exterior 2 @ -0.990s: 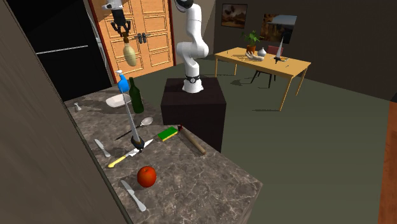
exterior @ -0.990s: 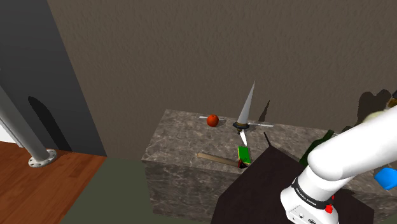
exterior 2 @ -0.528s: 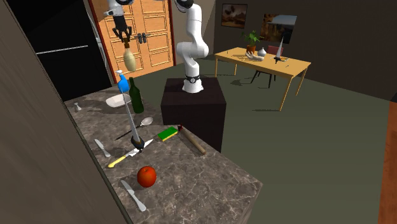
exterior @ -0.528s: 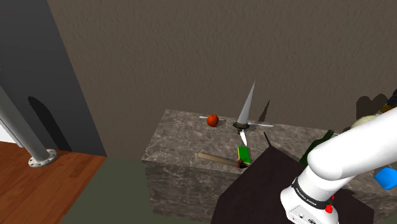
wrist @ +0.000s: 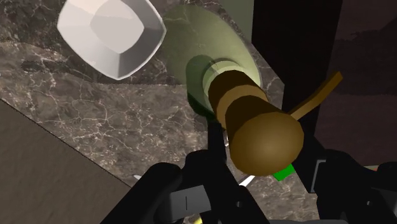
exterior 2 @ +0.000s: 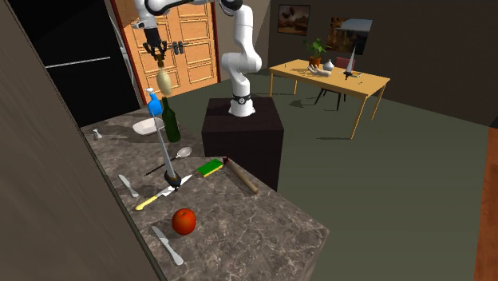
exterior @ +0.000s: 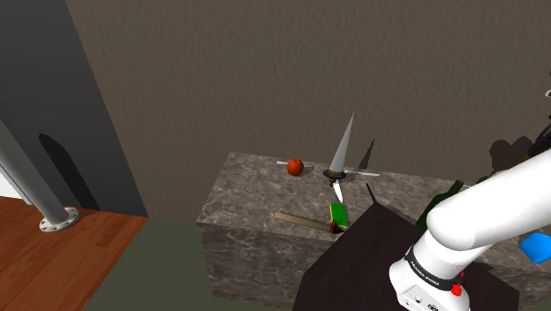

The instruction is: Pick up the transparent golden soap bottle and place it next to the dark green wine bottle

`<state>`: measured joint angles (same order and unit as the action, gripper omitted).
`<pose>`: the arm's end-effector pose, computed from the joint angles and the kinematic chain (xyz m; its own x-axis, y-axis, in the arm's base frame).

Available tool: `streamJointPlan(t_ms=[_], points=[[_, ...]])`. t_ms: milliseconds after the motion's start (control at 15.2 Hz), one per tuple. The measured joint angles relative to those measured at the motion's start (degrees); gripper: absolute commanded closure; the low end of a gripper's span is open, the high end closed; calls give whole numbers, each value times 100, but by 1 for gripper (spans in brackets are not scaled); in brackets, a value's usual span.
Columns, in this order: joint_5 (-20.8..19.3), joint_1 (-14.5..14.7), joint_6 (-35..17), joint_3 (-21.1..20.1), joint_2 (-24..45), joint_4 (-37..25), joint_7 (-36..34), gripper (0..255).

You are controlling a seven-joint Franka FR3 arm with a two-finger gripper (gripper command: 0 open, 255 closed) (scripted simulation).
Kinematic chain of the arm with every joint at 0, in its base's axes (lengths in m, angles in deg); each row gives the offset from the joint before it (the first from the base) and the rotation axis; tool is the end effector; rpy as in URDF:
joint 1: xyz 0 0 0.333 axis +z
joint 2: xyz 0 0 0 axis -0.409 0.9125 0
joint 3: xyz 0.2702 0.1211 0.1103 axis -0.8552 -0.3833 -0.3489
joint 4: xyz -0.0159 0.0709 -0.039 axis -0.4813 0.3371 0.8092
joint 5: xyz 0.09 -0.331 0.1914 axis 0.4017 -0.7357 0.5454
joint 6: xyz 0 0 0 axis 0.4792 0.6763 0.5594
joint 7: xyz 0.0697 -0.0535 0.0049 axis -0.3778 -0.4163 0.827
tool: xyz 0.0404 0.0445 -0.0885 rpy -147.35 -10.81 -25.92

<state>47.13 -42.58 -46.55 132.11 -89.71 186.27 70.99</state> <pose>-0.0862 -0.5188 0.5093 0.9984 -0.0176 0.0538 -0.0132 -0.9965 -0.0828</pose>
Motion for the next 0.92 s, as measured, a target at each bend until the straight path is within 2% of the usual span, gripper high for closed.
streamJointPlan(t_ms=[528,792,924], points=[[-29,133,-635,329,64,541,31,255],[-12,271,-914,545,131,741,56,255],[24,433,-1067,755,200,813,94,255]])
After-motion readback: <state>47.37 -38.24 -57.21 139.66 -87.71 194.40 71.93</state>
